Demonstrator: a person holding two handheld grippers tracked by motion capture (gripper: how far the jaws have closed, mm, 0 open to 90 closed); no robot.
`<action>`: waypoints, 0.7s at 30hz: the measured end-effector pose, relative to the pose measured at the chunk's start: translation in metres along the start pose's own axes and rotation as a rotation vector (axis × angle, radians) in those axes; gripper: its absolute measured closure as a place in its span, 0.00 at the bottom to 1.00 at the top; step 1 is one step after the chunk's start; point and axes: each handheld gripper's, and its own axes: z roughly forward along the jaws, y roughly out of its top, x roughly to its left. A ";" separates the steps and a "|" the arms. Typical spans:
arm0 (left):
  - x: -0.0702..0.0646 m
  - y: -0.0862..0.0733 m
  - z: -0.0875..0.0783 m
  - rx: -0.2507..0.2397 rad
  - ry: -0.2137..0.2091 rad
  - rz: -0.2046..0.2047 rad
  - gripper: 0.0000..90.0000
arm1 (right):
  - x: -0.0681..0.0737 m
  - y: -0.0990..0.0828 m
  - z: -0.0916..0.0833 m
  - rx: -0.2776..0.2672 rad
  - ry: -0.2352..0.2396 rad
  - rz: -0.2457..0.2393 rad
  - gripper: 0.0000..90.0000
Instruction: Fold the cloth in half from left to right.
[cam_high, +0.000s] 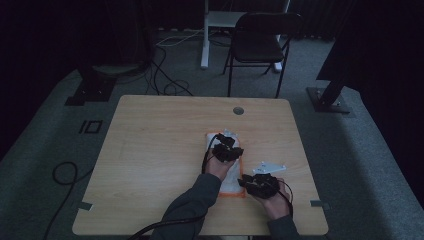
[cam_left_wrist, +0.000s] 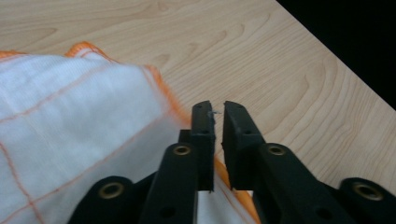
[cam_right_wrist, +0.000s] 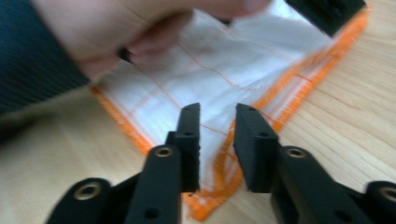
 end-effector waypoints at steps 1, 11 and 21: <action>0.001 0.001 -0.003 -0.011 -0.001 -0.002 0.89 | -0.001 -0.001 0.001 0.003 -0.010 0.008 0.76; 0.028 -0.002 -0.033 -0.060 0.065 -0.014 0.87 | -0.020 0.012 0.006 -0.073 -0.107 0.017 0.79; 0.054 -0.021 -0.049 -0.043 0.111 -0.035 0.87 | -0.044 0.039 0.028 -0.089 -0.172 0.018 0.86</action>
